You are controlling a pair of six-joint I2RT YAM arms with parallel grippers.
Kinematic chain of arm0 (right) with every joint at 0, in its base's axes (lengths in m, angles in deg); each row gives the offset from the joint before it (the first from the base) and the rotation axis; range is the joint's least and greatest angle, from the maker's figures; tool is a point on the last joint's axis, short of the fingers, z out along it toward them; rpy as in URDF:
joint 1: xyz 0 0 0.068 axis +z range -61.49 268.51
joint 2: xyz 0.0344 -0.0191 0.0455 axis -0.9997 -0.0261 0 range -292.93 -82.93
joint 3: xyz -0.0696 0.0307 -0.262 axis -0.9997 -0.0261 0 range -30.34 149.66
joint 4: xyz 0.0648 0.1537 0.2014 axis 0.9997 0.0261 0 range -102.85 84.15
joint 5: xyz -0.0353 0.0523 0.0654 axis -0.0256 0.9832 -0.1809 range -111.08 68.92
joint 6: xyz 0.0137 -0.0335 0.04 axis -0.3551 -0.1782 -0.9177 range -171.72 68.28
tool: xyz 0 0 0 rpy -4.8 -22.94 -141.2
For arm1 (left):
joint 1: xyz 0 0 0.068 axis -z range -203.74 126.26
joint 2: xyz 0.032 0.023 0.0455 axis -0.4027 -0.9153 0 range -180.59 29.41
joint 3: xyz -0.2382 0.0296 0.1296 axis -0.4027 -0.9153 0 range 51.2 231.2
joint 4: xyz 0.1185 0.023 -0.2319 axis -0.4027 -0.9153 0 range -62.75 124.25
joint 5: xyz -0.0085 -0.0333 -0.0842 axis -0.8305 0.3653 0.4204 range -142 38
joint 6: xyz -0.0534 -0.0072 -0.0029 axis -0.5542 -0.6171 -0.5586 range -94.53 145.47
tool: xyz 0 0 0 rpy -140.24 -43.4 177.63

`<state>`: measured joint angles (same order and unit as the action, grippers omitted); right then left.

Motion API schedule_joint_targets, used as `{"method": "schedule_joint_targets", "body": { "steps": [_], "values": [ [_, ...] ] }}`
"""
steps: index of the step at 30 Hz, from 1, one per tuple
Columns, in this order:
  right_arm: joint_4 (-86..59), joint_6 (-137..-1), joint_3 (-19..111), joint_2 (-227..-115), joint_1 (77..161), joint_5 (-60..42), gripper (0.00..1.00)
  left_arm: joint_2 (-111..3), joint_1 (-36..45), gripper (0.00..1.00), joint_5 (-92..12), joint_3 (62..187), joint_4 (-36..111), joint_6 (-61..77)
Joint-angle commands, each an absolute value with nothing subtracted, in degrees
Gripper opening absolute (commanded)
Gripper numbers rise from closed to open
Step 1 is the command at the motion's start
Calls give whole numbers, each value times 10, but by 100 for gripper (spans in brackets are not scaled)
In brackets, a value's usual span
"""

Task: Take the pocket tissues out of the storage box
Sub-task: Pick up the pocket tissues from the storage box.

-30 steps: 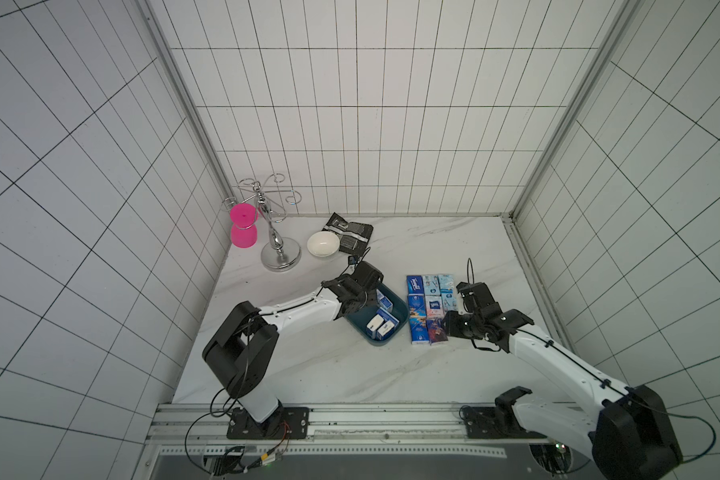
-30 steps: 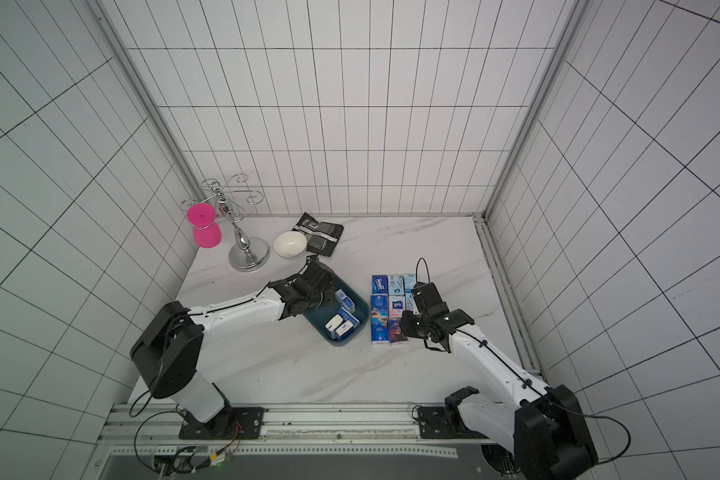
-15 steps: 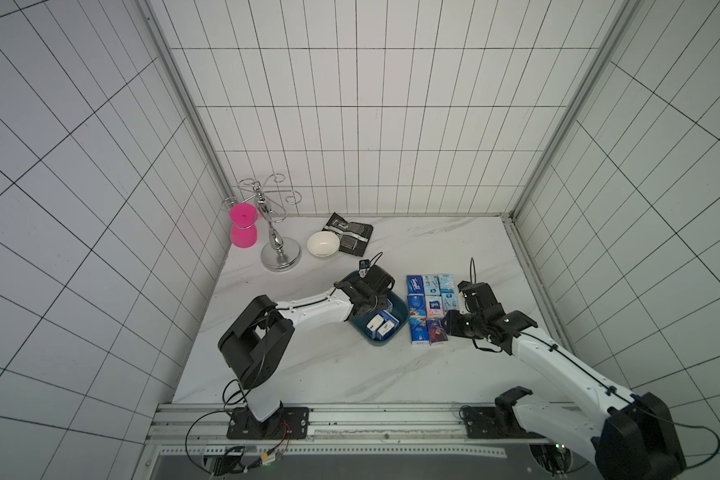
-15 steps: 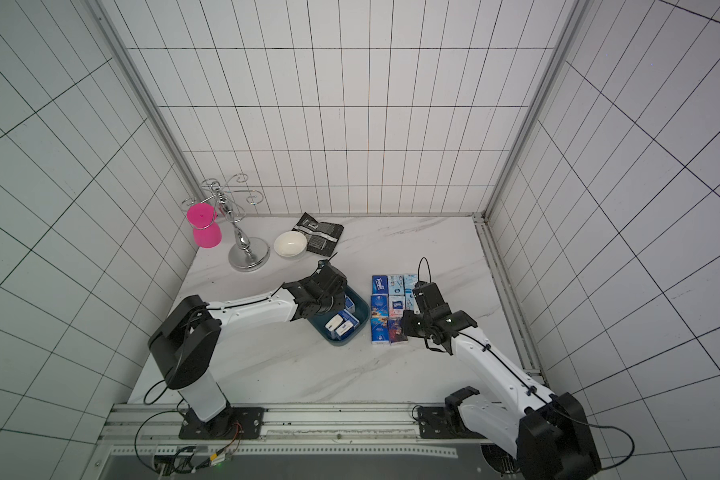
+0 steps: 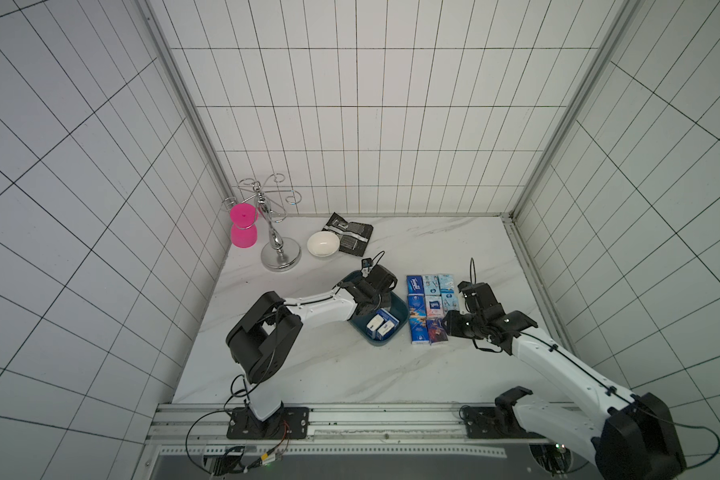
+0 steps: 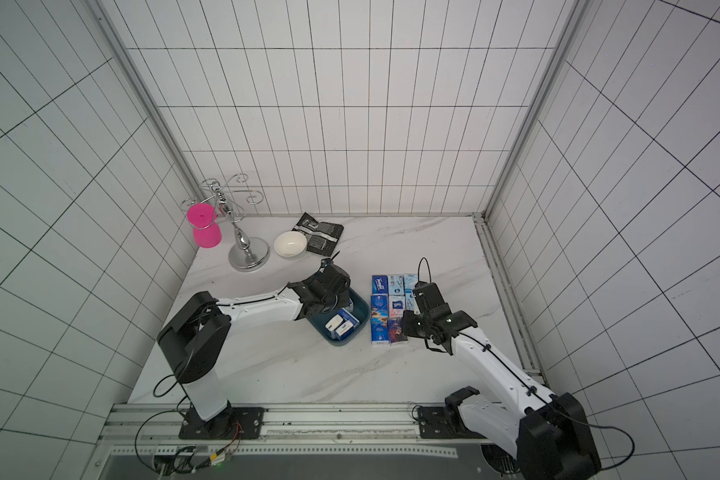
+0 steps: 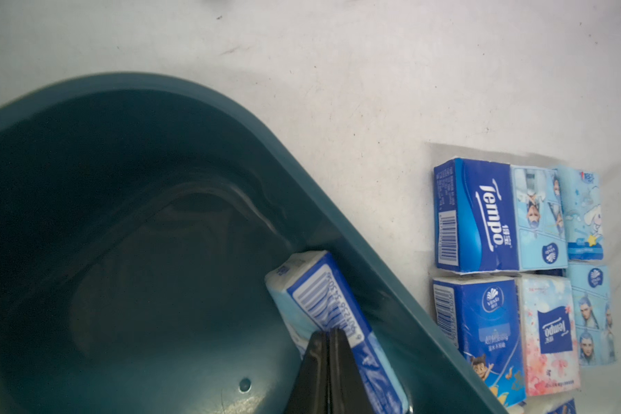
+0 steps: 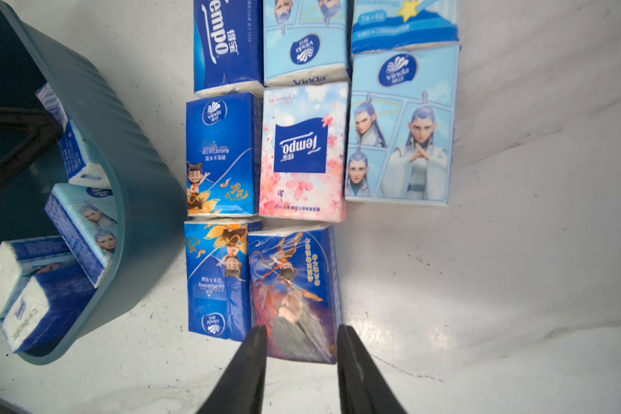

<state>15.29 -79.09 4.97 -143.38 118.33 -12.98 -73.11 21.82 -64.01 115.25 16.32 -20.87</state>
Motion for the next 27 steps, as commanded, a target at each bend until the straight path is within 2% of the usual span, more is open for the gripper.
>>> {"method": "schedule_joint_targets", "body": {
  "steps": [1, 19, 21, 23, 25, 27],
  "values": [
    [164, -784, 58, -1426, 1189, -131, 37, -741, 212, 2, -650, 1144, 159, -208],
    [166, -783, 71, -1433, 1195, -132, 37, -631, 199, 2, -668, 1143, 122, -173],
    [166, -782, 73, -1436, 1196, -132, 37, -646, 201, 25, -656, 1160, 104, -169],
    [166, -783, 74, -1438, 1197, -132, 37, -663, 208, 39, -654, 1172, 94, -169],
    [166, -781, 76, -1440, 1197, -132, 37, -680, 212, 47, -653, 1178, 95, -171],
    [166, -780, 78, -1443, 1198, -131, 37, -700, 212, 50, -648, 1187, 92, -177]
  ]
}}
